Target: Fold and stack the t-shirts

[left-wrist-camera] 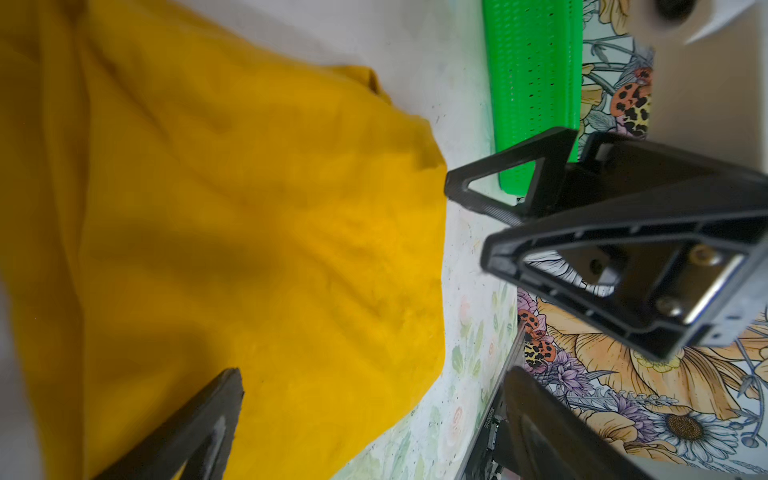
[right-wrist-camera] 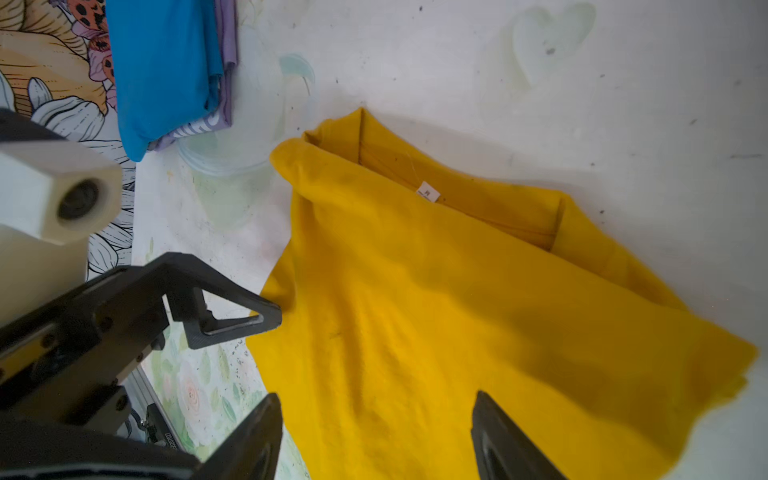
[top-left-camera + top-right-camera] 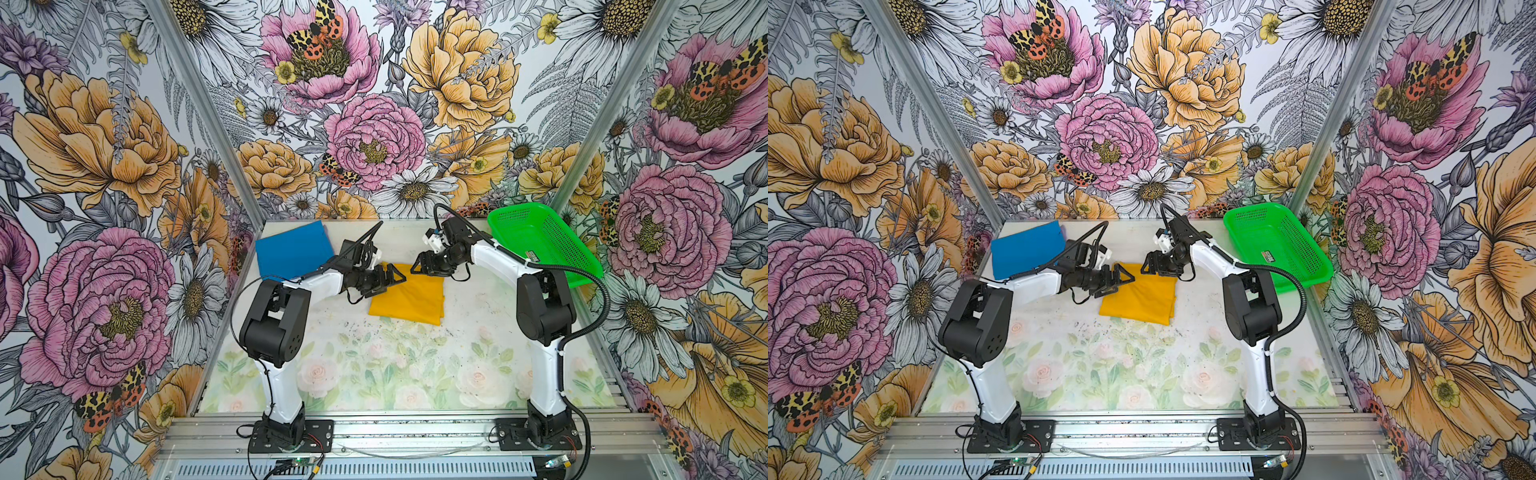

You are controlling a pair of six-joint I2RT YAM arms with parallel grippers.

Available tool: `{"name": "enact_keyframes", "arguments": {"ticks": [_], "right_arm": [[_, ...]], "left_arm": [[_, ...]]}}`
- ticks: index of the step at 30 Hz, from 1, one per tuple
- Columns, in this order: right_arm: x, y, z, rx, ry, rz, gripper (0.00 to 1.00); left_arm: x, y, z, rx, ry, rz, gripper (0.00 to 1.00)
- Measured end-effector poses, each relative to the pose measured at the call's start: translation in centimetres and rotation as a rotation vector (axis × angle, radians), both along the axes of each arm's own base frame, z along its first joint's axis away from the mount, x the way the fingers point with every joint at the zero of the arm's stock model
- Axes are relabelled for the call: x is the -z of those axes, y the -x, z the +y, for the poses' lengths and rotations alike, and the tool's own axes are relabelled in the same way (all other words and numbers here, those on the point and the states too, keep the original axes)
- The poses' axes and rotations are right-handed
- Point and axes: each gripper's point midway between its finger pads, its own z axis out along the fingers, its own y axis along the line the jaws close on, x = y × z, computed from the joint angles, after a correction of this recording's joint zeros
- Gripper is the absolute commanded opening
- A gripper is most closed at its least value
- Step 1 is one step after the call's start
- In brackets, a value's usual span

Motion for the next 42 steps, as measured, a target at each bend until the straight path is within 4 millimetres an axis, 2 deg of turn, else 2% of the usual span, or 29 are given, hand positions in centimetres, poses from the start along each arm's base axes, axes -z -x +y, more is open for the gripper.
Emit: {"name": "enact_keyframes", "arguments": {"ticks": [2,4,6,12,16,18,21,24,26,28,30,32,35,38,42], "right_arm": [[1.6,-0.2,-0.2,0.017,0.019,0.024,0.74],[3.3,-0.4,-0.4,0.033,0.043,0.048,0.74],[4.6,-0.5,-0.6,0.042,0.058,0.065,0.75],[4.3,-0.8,-0.6,0.039,0.104,0.017,0.78],[3.8,0.7,-0.8,0.015,0.144,-0.013,0.81],[2.8,1.4,-1.4,0.013,0.158,-0.033,0.99],[0.2,2.5,-2.0,0.012,0.166,-0.085,1.0],[-2.8,3.8,-2.4,0.015,0.159,-0.15,0.99],[-4.1,5.2,-2.4,0.008,0.16,-0.184,0.99],[-4.4,6.8,-2.1,-0.01,0.165,-0.196,0.99],[-3.9,8.6,-1.5,-0.039,0.175,-0.194,0.99],[-2.7,10.6,-1.0,-0.071,0.192,-0.177,0.99],[-0.9,12.9,-0.4,-0.1,0.218,-0.149,0.98],[0.3,15.0,0.2,-0.12,0.236,-0.134,0.98],[0.6,16.4,0.3,-0.113,0.245,-0.149,0.98]], "left_arm": [[1.3,1.2,0.0,0.001,0.0,0.015,0.99],[1.0,1.6,-0.1,-0.012,0.003,-0.011,0.99],[1.2,3.1,-0.1,-0.019,0.002,-0.019,0.99],[1.4,6.8,-0.4,-0.045,-0.014,-0.062,0.99],[1.4,9.4,-0.7,-0.045,-0.017,-0.064,0.99],[1.1,10.6,-0.5,-0.047,-0.022,-0.045,0.99],[0.2,11.3,-0.1,-0.042,-0.041,-0.022,0.99],[-2.5,9.5,-0.3,-0.035,-0.036,-0.055,0.99],[-5.3,7.0,-0.3,-0.042,-0.008,-0.116,0.99],[-7.4,4.5,0.1,-0.057,0.007,-0.166,0.99],[-8.4,2.0,0.7,-0.072,0.006,-0.2,0.99],[-8.0,-0.2,1.5,-0.086,-0.018,-0.202,0.97],[-6.0,-2.6,2.6,-0.087,-0.072,-0.17,0.9],[-4.0,-4.0,2.8,-0.058,-0.13,-0.138,0.79],[-1.4,-4.6,3.2,-0.014,-0.22,-0.113,0.69]]}}
